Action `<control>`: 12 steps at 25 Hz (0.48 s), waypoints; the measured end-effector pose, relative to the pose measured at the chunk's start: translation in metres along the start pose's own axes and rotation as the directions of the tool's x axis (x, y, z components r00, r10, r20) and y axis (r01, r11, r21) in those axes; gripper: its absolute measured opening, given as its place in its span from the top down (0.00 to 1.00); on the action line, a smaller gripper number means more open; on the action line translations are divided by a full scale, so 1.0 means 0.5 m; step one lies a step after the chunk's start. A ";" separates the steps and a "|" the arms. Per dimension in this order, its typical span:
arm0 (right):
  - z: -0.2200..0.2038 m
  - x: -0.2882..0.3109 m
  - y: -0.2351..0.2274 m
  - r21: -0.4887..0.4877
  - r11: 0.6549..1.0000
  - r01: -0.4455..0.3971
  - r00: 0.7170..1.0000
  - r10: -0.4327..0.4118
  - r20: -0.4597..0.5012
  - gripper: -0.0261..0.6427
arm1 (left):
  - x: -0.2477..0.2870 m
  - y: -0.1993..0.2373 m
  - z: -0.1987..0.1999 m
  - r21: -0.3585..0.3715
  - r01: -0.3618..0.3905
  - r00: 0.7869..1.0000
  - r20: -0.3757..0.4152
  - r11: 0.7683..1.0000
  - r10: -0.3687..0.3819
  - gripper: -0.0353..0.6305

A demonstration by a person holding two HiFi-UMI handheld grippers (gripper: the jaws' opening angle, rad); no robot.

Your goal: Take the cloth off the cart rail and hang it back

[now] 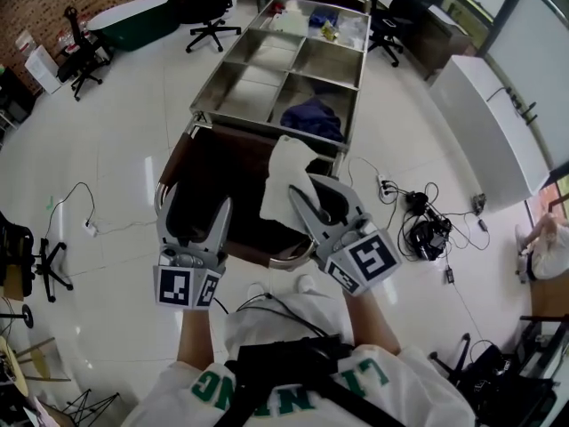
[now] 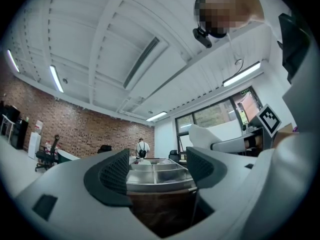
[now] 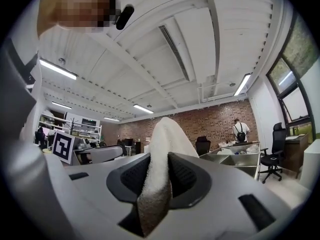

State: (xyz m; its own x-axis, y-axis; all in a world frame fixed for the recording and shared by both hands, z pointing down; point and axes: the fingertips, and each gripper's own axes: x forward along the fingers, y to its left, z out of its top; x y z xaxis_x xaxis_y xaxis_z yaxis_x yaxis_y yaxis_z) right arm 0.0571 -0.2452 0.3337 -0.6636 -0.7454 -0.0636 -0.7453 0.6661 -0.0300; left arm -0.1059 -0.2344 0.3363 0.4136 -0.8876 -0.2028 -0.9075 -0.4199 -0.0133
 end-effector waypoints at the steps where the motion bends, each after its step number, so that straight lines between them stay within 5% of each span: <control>1: -0.001 0.001 0.002 0.001 1.000 -0.002 1.000 0.002 -0.002 0.79 | -0.004 0.002 0.003 -0.004 -0.003 1.000 0.003 1.000 0.003 0.43; 6: -0.007 0.012 0.020 0.005 0.999 -0.035 0.999 0.035 -0.004 0.79 | -0.023 0.019 -0.009 0.031 -0.037 0.998 -0.050 0.999 0.039 0.44; 12: -0.032 0.066 0.060 0.022 0.992 -0.127 0.991 0.128 -0.038 0.79 | -0.069 0.058 0.015 0.022 -0.127 0.992 0.000 0.992 0.128 0.45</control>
State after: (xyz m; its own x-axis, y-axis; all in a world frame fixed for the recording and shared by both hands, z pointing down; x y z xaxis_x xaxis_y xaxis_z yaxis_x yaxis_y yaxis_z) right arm 0.0120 -0.2502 0.3468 -0.7553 -0.6547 -0.0290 -0.6534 0.7557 -0.0438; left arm -0.1470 -0.2145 0.3353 0.2946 -0.9339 -0.2024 -0.9542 -0.2990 -0.0094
